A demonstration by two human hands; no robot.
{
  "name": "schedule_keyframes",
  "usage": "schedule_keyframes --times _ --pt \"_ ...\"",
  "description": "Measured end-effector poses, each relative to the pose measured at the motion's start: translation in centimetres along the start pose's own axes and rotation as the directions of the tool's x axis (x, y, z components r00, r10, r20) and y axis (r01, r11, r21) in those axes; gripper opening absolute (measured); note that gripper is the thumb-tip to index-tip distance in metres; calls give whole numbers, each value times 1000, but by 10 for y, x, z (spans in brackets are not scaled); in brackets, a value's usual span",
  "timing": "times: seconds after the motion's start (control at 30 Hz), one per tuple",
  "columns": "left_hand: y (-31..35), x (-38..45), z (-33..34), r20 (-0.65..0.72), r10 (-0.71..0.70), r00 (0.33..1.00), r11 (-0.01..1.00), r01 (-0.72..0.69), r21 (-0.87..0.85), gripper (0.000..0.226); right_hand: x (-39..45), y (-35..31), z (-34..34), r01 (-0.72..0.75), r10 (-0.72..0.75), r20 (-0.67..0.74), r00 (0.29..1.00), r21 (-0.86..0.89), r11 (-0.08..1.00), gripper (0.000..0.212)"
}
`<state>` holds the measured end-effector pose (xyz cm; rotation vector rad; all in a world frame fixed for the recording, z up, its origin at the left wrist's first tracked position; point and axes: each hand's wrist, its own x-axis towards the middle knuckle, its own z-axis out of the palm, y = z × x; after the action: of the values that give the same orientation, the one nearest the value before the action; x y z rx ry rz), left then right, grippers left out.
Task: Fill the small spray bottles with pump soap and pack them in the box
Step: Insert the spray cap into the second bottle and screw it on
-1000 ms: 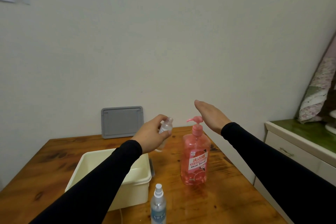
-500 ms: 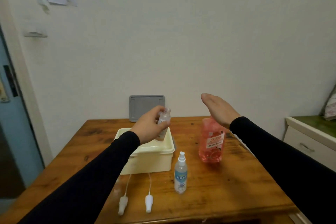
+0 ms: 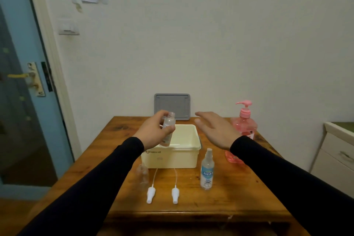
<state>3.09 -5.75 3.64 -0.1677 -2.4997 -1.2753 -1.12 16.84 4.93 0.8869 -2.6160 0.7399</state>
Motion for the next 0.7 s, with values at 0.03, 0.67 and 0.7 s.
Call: schedule_keyframes --times 0.03,0.67,0.7 --pt "-2 -2 -1 -8 -6 1000 1000 6 0 40 -1 -2 7 31 -31 9 999 -30 999 54" --pt "-31 -24 -4 -14 -67 998 997 68 47 40 -48 -14 120 634 -472 573 670 -109 766 37" --pt "-31 -23 -3 -9 -70 998 996 70 46 40 -49 -13 122 655 -488 584 649 -102 749 36"
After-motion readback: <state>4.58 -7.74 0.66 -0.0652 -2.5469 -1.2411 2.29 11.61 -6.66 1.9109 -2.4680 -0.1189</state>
